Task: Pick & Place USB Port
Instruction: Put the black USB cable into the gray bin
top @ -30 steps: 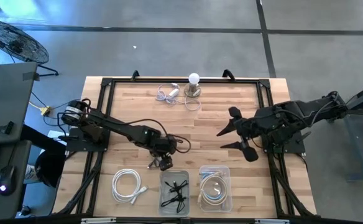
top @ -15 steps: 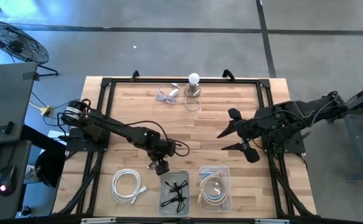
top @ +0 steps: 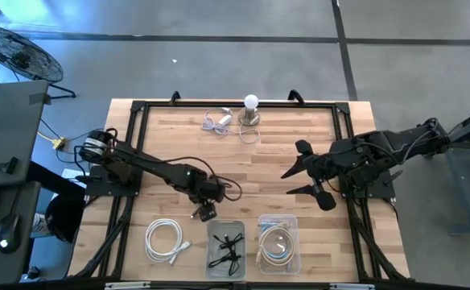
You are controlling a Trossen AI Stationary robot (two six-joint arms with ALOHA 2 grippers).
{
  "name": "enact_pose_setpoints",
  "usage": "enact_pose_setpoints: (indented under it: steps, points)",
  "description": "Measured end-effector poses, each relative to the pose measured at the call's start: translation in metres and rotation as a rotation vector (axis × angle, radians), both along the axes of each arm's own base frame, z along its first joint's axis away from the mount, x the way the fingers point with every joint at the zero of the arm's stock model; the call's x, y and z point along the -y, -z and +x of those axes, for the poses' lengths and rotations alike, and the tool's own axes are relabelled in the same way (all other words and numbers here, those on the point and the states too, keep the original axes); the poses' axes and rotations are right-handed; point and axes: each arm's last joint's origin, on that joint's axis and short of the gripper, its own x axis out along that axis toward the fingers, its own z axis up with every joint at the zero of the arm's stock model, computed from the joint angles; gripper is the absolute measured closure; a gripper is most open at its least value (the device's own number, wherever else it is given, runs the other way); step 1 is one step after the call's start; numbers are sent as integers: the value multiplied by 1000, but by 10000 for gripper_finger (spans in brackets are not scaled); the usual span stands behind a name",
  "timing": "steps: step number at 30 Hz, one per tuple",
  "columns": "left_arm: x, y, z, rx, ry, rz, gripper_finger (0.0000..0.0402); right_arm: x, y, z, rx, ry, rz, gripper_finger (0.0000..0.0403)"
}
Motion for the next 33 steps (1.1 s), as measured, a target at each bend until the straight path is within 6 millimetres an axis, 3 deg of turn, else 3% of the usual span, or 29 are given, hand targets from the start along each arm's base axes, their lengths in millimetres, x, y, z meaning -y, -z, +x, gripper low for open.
enact_pose_setpoints:
  steps: [8,17,33]
  points:
    - [-7,4,-25,-267,-119,70,112,0,0,0,0,0,-1,199]
    - [-8,4,-24,-249,-124,103,112,0,0,0,-2,0,4,199]
    - [-7,4,-19,-187,27,133,112,0,0,0,-6,-2,19,199]
